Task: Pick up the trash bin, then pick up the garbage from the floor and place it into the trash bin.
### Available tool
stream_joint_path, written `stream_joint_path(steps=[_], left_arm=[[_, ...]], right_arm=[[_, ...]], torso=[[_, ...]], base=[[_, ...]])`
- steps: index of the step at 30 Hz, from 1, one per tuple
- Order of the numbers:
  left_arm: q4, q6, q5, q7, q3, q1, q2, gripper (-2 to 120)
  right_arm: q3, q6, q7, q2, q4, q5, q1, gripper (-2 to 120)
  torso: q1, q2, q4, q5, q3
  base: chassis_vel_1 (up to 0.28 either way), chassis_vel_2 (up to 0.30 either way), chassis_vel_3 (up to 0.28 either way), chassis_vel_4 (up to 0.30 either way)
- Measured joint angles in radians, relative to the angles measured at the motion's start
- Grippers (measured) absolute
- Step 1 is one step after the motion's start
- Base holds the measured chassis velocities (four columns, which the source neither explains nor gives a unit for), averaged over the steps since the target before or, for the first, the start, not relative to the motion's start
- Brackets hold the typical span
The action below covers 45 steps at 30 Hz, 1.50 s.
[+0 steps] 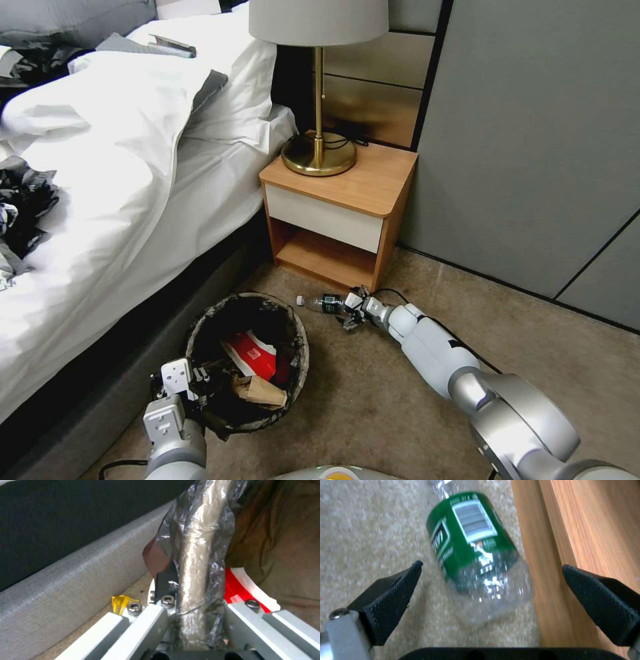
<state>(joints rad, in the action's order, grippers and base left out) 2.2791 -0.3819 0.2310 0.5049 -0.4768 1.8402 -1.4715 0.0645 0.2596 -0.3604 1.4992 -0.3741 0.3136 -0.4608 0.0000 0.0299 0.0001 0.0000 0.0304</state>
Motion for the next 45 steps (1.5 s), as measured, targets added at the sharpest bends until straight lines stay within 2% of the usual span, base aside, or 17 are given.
stream_joint_path(steps=[15,45], left_arm=[[0.003,0.005,-0.004,0.000,0.002,0.006,-0.007,0],[-0.007,0.007,-0.008,0.001,0.003,0.005,-0.010,0]], right_arm=[[0.005,0.000,0.001,0.025,0.029,-0.001,0.030,100],[0.004,-0.059,-0.041,0.052,0.058,-0.112,0.025,100]], torso=[[0.000,0.000,-0.0001,-0.0001,0.000],[0.000,0.000,0.0000,0.0001,0.000]], base=[[0.000,0.000,0.000,0.000],[0.000,0.000,0.000,0.000]])
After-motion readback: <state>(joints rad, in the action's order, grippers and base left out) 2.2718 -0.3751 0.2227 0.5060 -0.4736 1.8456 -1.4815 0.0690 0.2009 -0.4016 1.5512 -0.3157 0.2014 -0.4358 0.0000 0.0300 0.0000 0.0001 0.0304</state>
